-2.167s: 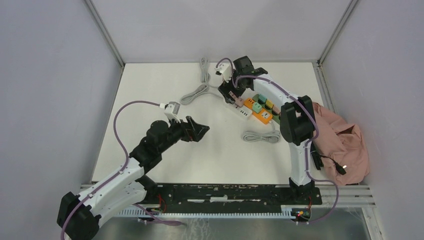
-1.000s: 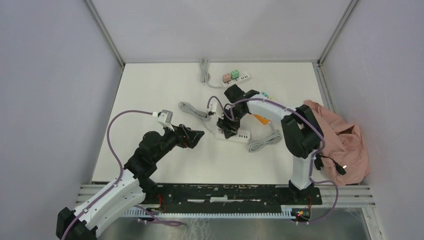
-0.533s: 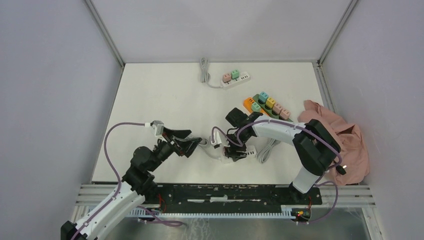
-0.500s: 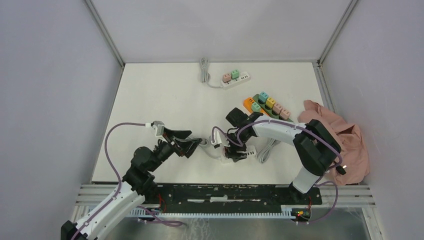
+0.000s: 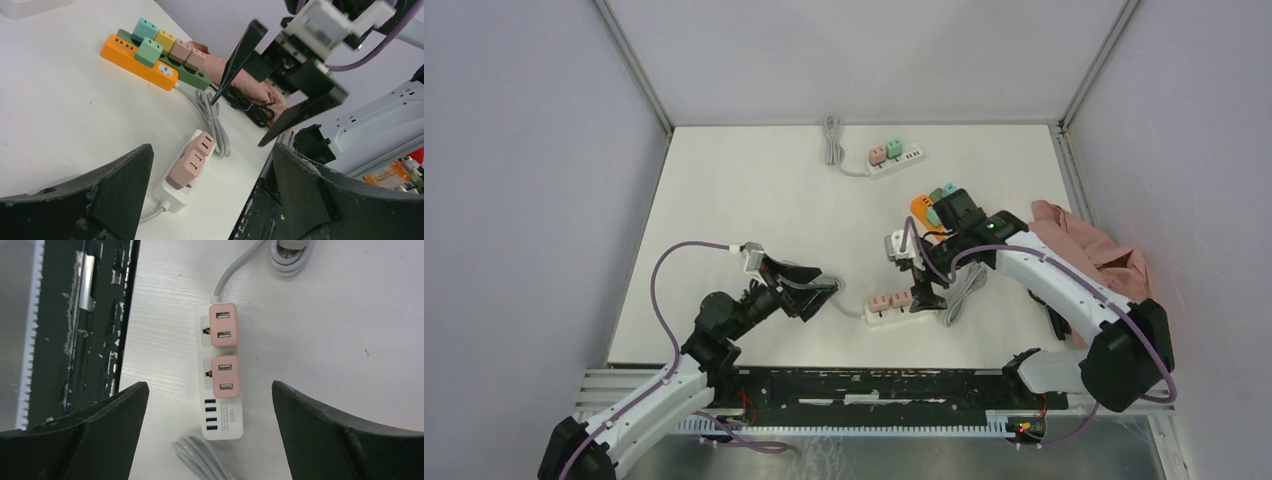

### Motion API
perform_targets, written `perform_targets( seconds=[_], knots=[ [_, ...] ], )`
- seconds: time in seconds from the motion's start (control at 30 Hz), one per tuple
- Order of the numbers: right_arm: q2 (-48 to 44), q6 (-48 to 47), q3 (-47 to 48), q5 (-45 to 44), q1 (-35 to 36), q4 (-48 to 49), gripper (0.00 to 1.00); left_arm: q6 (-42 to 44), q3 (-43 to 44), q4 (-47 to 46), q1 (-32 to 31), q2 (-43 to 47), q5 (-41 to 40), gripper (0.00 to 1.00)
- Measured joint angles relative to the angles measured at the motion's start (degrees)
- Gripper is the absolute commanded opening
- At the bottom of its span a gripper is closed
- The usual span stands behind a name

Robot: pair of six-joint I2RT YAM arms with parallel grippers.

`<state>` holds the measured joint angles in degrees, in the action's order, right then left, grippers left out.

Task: Pull the plug off the socket
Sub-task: Move the socket to the center of the board, then remove the plug from the socket.

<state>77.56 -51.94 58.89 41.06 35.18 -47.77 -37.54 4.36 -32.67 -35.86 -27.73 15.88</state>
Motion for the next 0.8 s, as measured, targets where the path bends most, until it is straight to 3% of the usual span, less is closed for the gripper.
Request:
perform_targets(
  seconds=[0.13,0.3,0.57,0.8],
  knots=[
    [-5.5,-0.4,-0.1,8.9,-7.9,-4.6,1.0,-1.5,-0.2,-3.1,0.0,-4.8,1.2,0.99],
    [-9.4,-3.1,-1.7,16.2,-12.0,-8.0,1.0,-2.5,0.5,-5.3,0.0,-10.3,1.7,1.0],
    [-9.2,-10.3,-5.8,15.6,-12.3,-9.5,1.0,-2.5,8.3,-4.4,0.0,-19.5,7.3,0.98],
    [-9.2,-15.5,-7.4,15.1,-12.7,-10.2,1.0,3.0,10.3,0.8,-2.8,-18.5,8.0,0.96]
  ],
)
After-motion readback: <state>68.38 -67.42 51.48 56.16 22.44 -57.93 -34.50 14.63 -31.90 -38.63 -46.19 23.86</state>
